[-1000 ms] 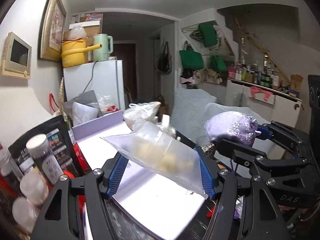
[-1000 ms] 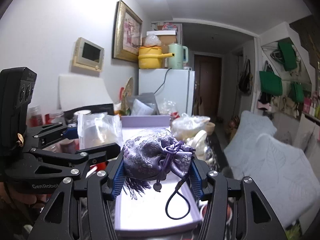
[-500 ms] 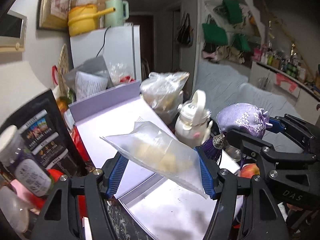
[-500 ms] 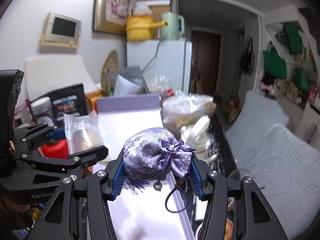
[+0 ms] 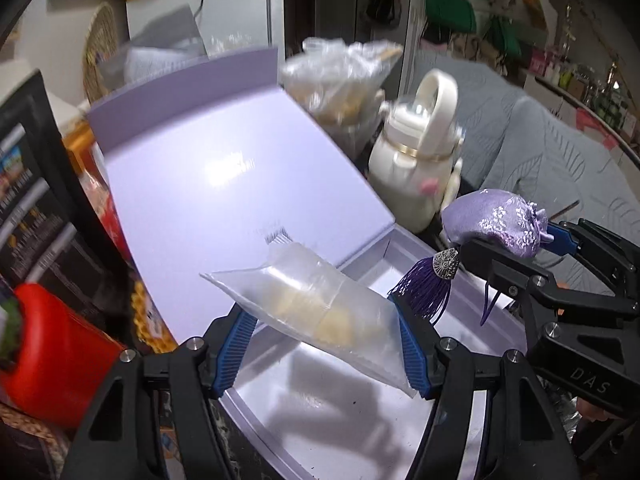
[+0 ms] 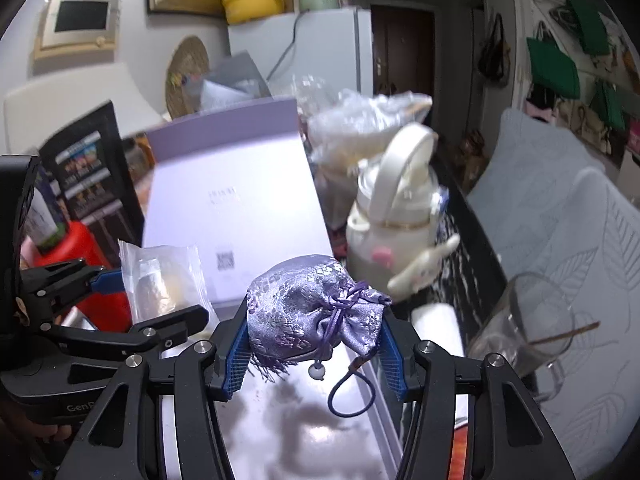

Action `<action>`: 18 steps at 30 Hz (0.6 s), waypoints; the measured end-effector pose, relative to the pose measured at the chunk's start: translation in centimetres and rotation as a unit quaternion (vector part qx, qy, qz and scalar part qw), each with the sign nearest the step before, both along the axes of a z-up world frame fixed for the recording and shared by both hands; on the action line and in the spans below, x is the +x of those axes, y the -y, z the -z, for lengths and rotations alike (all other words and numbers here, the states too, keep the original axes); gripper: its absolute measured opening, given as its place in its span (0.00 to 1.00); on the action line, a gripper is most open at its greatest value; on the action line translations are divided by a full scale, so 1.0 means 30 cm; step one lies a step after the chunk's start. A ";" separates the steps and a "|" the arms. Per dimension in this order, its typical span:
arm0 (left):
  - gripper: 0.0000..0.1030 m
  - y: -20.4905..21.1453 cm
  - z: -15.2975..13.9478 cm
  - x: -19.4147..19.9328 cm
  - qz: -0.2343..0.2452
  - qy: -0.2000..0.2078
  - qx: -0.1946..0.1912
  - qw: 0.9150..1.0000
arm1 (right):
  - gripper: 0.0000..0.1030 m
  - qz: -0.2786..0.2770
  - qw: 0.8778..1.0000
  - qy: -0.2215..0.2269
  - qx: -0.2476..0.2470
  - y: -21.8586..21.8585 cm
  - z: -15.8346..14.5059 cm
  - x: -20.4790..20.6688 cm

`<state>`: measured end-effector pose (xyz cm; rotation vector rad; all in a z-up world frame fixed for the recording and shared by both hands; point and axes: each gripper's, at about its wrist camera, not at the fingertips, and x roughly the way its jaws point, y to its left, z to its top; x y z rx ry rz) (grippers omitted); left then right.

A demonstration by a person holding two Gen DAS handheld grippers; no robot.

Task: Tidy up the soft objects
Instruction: 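Lower both items into the lavender box and open both grippers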

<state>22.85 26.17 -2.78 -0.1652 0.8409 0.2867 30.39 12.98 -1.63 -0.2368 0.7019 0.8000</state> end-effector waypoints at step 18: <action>0.64 -0.017 0.210 0.030 -0.018 -0.094 -0.025 0.995 | 0.58 0.022 0.995 -0.072 -0.059 -0.013 0.179 0.047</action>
